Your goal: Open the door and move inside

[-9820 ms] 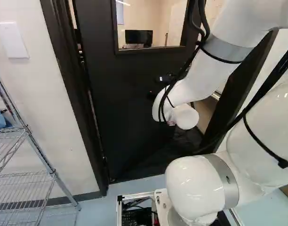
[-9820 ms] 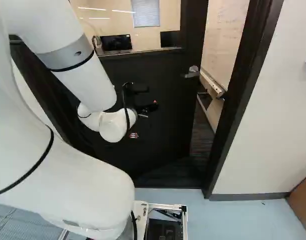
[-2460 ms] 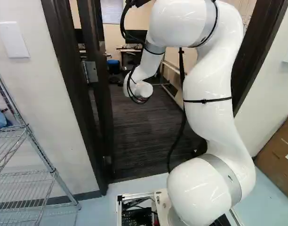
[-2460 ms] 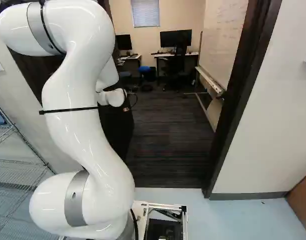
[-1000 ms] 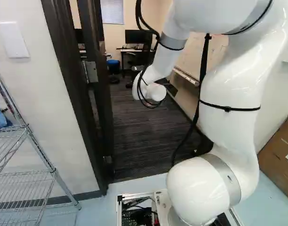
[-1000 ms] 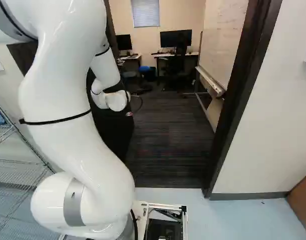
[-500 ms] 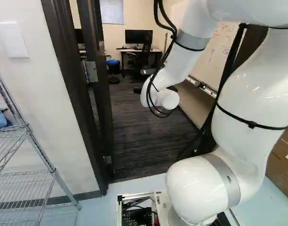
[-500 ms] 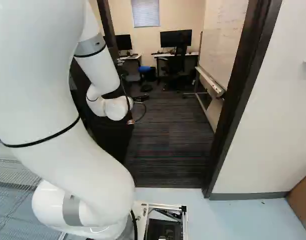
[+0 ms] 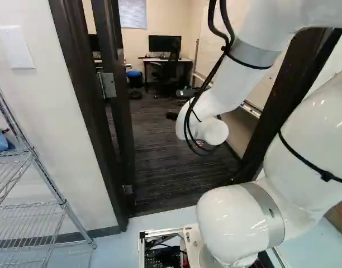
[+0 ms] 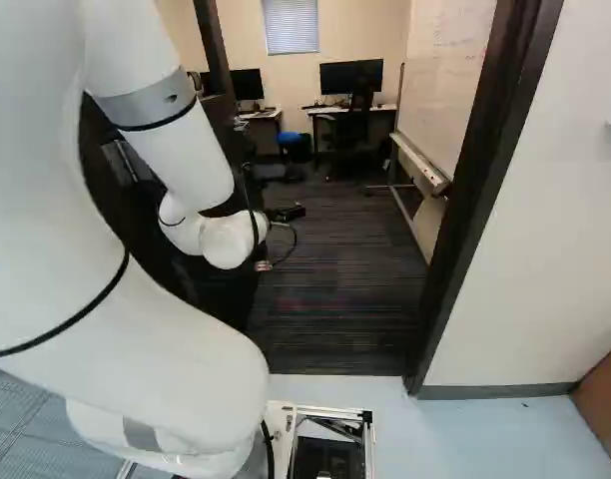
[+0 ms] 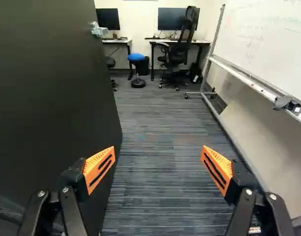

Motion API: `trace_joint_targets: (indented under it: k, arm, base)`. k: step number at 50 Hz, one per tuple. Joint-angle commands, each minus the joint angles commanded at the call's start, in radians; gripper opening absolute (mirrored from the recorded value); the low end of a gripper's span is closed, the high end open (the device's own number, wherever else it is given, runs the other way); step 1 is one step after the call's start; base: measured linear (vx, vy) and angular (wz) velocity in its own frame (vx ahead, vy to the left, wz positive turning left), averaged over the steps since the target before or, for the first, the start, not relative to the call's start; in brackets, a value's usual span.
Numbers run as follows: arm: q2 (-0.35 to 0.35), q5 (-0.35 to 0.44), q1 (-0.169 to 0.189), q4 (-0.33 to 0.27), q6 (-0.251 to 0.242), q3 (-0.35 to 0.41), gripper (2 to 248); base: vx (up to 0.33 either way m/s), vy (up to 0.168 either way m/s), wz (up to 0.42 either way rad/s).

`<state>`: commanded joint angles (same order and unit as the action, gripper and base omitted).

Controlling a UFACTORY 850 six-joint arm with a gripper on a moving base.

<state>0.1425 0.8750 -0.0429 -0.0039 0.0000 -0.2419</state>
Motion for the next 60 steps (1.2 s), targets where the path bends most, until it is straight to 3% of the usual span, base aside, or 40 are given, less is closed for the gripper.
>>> trace_joint_targets:
  k: [30,60]
  arm:
    - [0.112,-0.002,0.035,0.003,0.0,0.126,247]
    - [0.137,-0.002,0.043,0.004,0.0,0.155,247]
  base:
    - [0.0,0.0,0.0]
    - [0.0,0.0,0.0]
